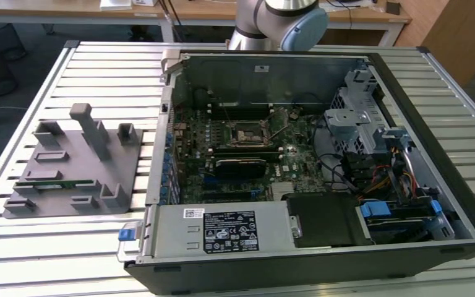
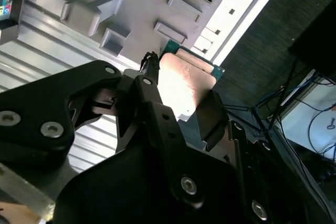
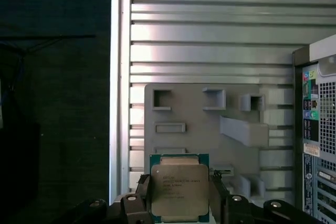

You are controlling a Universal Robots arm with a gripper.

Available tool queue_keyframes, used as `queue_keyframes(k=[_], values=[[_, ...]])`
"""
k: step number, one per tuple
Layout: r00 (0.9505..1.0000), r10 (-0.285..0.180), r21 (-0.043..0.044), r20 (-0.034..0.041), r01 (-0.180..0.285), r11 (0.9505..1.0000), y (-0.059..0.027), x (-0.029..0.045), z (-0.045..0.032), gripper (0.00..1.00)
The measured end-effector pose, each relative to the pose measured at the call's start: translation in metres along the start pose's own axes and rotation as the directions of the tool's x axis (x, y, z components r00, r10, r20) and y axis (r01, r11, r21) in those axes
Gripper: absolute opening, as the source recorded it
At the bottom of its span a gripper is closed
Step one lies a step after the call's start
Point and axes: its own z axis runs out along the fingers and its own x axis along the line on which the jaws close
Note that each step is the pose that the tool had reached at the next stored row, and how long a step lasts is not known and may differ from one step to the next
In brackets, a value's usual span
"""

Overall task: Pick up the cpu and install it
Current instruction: 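Pick up the cpu and move it towards the insertion slot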

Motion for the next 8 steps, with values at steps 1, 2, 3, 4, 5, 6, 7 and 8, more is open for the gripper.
queue_keyframes(k=[1,2,3,4,5,6,7,8], values=[[1.0000,0.000,-0.0001,0.0001,0.000,1.0000,0.0000,0.0000,-0.0013,0.53],[1.0000,0.000,-0.0002,0.0003,0.000,1.0000,0.0002,-0.0004,-0.0011,0.53],[1.0000,0.000,0.0000,0.0000,0.000,1.0000,0.0002,-0.0018,-0.0013,0.53],[1.0000,0.000,0.0000,-0.0001,0.000,1.0000,0.0003,-0.0046,-0.0011,0.53],[1.0000,0.000,0.0000,0.0000,0.000,1.0000,0.0002,-0.0089,-0.0009,0.53],[1.0000,0.000,0.0000,-0.0001,0.000,1.0000,0.0003,-0.0134,-0.0008,0.53],[1.0000,0.000,0.0000,-0.0001,0.000,1.0000,0.0003,-0.0177,-0.0007,0.53],[1.0000,0.000,0.0000,0.0001,0.000,1.0000,0.0003,-0.0216,-0.0004,0.53]])
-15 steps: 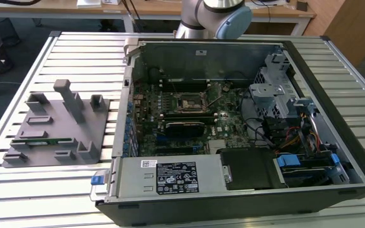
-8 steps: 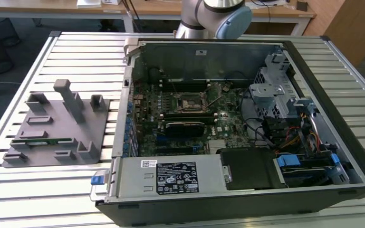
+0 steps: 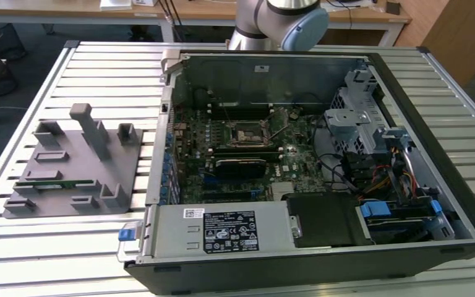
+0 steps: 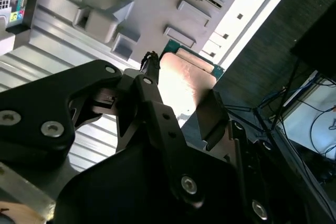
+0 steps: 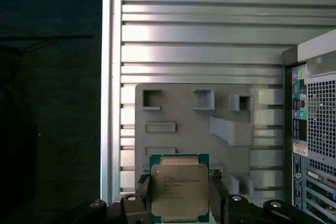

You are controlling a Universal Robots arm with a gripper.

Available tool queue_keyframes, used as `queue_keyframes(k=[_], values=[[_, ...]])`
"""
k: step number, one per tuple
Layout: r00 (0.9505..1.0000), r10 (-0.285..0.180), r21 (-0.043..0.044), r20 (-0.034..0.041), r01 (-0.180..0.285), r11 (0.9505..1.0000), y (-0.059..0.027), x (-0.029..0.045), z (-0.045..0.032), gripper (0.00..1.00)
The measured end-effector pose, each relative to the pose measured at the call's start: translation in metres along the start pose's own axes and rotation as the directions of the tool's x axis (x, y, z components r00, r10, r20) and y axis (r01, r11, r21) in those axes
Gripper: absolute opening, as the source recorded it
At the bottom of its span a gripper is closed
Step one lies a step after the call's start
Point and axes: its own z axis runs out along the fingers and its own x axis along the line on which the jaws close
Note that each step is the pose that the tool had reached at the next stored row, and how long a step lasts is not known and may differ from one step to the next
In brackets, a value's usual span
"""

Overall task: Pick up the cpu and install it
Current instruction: 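Pick up the cpu and move it towards the insertion slot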

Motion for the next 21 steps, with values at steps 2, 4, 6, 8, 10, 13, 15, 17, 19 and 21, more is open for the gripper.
queue_keyframes(k=[2,4,6,8,10,13,15,17,19,21], values=[[1.0000,0.000,0.0000,-0.0001,0.000,1.0000,0.0001,-0.0082,0.0002,0.53],[1.0000,0.000,0.0000,0.0000,0.000,1.0000,0.0002,-0.0170,0.0006,0.53],[1.0000,0.000,0.0001,-0.0003,0.000,1.0000,0.0003,-0.0259,0.0008,0.53],[1.0000,0.000,0.0000,0.0000,0.000,1.0000,0.0003,-0.0342,0.0012,0.53],[1.0000,0.000,0.0001,-0.0002,0.000,1.0000,0.0004,-0.0417,0.0014,0.53],[1.0000,0.000,0.0000,-0.0001,0.000,1.0000,0.0005,-0.0524,0.0018,0.53],[1.0000,0.000,0.0001,-0.0001,0.000,1.0000,0.0006,-0.0594,0.0021,0.53],[1.0000,0.000,0.0000,0.0000,0.000,1.0000,0.0007,-0.0671,0.0024,0.53],[1.0000,0.000,0.0001,-0.0001,0.000,1.0000,0.0007,-0.0760,0.0027,0.53],[1.0000,0.000,0.0000,-0.0001,0.000,1.0000,0.0008,-0.0839,0.0029,0.53]])
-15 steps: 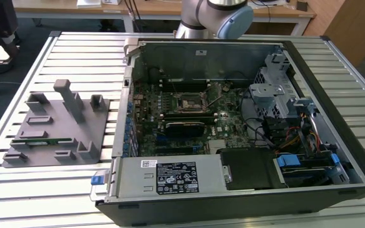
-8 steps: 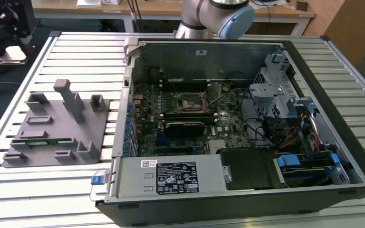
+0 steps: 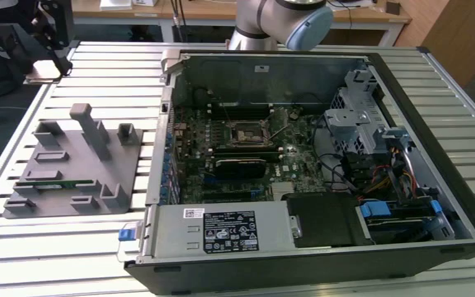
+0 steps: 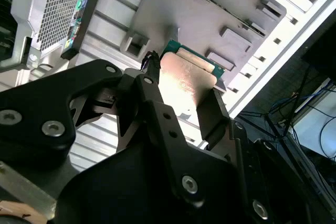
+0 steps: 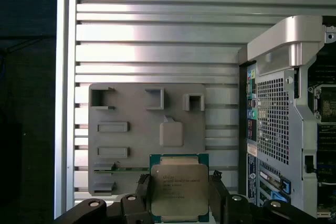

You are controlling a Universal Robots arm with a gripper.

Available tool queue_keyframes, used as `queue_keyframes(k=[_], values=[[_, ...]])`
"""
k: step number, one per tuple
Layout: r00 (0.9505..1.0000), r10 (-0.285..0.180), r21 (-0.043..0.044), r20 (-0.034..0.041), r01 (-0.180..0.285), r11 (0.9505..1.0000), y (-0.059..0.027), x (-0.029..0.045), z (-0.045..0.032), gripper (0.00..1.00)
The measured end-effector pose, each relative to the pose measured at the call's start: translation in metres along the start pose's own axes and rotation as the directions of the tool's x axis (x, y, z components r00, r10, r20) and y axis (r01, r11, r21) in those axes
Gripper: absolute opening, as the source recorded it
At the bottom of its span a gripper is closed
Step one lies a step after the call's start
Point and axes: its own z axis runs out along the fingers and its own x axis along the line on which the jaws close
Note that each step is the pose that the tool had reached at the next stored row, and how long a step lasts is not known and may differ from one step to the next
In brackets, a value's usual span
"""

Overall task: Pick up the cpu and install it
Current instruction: 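Pick up the cpu and move it towards the insertion slot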

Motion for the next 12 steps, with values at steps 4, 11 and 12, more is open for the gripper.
queue_keyframes(k=[4,11,12], values=[[1.0000,0.000,0.0001,0.0000,0.000,1.0000,0.0001,-0.0168,0.0005,0.53],[1.0000,0.000,0.0000,0.0000,0.000,1.0000,0.0004,-0.0478,0.0016,0.53],[1.0000,0.000,0.0000,0.0001,0.000,1.0000,0.0005,-0.0523,0.0018,0.53]])
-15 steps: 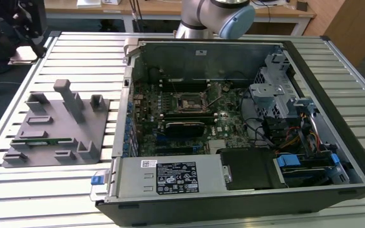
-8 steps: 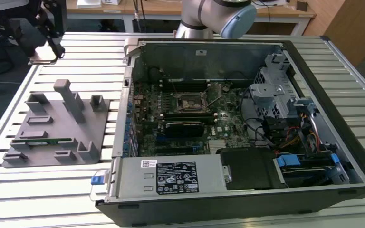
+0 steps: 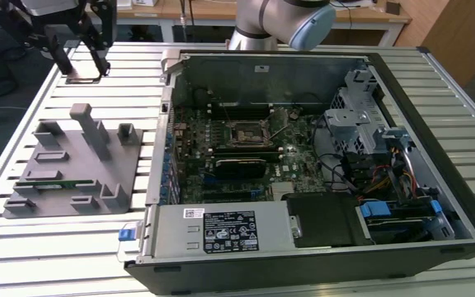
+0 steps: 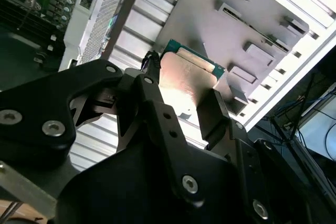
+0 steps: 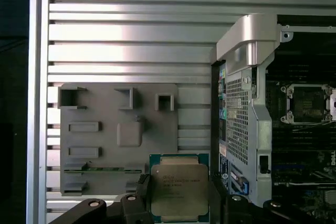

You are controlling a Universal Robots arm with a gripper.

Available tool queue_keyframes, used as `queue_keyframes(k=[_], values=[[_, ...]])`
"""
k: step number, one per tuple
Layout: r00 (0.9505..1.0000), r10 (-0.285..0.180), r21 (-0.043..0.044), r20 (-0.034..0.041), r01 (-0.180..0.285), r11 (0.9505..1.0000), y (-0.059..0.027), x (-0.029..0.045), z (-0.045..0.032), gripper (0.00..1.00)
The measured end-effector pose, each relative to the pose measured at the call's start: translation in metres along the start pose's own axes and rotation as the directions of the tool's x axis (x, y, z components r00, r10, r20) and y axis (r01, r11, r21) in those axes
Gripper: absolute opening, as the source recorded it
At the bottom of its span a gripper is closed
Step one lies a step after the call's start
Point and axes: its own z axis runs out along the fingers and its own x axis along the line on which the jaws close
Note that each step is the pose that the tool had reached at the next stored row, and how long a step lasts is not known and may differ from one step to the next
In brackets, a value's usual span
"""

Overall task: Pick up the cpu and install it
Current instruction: 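Pick up the cpu and move it towards the insertion slot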

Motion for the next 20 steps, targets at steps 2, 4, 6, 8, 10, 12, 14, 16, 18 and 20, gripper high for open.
queue_keyframes(k=[2,4,6,8,10,12,14,16,18,20], values=[[1.0000,0.000,0.0000,0.0000,0.000,1.0000,0.0001,-0.0090,0.0003,0.53],[1.0000,0.000,0.0001,-0.0001,0.000,1.0000,0.0001,-0.0180,0.0006,0.53],[1.0000,0.000,0.0001,-0.0001,0.000,1.0000,0.0003,-0.0271,0.0009,0.53],[1.0000,0.000,0.0002,-0.0002,0.000,1.0000,0.0003,-0.0365,0.0012,0.53],[1.0000,0.000,0.0000,0.0000,0.000,1.0000,0.0004,-0.0455,0.0016,0.53],[1.0000,0.000,0.0001,-0.0001,0.000,1.0000,0.0005,-0.0545,0.0019,0.53],[1.0000,0.000,0.0001,-0.0001,0.000,1.0000,0.0006,-0.0635,0.0023,0.53],[1.0000,0.000,0.0000,0.0000,0.000,1.0000,0.0007,-0.0726,0.0027,0.53],[1.0000,0.000,0.0000,-0.0001,0.000,1.0000,0.0008,-0.0809,0.0030,0.53],[1.0000,0.000,0.0001,-0.0001,0.000,1.0000,0.0008,-0.0887,0.0033,0.53]])
